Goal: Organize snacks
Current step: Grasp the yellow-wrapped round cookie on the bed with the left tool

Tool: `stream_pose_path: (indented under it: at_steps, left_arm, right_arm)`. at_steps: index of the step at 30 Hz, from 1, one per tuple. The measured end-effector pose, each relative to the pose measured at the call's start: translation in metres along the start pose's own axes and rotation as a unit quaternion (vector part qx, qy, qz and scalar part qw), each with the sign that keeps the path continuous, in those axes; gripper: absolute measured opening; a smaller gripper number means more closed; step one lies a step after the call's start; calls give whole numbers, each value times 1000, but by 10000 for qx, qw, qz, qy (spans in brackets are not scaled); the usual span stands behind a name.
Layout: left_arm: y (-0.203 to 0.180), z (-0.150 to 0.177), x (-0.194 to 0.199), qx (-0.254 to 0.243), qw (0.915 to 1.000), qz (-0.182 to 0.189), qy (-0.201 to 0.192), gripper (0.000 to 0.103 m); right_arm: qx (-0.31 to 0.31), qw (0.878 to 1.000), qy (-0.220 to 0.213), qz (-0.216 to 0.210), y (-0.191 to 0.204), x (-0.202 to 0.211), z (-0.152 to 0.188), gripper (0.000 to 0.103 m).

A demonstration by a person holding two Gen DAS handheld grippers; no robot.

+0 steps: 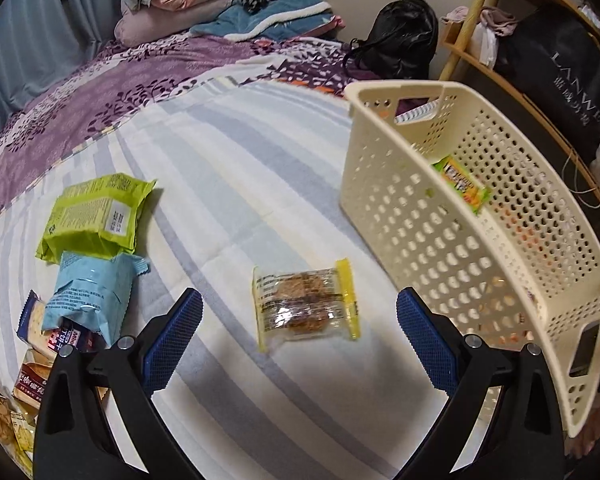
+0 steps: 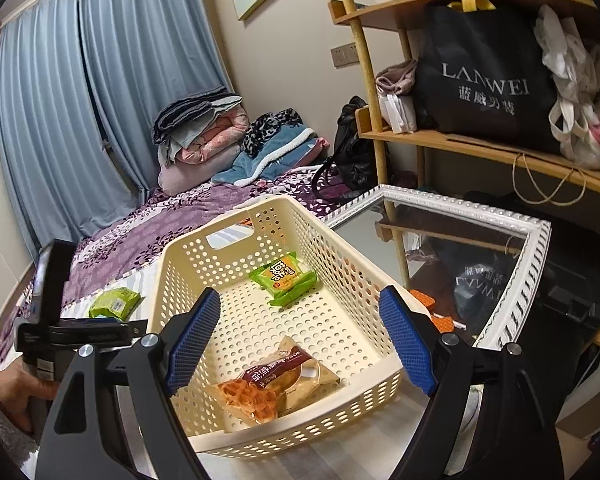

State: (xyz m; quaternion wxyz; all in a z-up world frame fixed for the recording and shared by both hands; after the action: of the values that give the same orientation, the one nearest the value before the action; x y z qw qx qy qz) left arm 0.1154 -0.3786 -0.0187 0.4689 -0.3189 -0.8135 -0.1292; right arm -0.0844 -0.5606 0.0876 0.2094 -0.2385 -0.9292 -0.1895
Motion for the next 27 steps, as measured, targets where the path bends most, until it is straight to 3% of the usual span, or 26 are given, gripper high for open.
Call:
stream_pose_path:
  at_steps: [23,27]
  left_arm:
    - [2,5,-39,-33,9997,-169,169,99]
    - [5,9,-48,-63,9996,-178,203,90]
  right_arm:
    - [51,9998,-15,-207,18,0,-4,82]
    - [91,9996,24,-275,24,-1,-2,82]
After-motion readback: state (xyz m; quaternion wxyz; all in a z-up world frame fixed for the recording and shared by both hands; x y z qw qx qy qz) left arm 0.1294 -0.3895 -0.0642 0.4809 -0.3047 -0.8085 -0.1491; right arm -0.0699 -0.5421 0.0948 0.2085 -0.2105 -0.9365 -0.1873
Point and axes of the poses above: each gripper's, at about its wrist camera, not at the fingertips, and x roughly against the way its jaws point, y to its left, z to its underside, the point moved 10 cm from there along -x, roughly the way its jaws point, and after that the axes turned 3 degrees about -x, right-handed, at the moved point
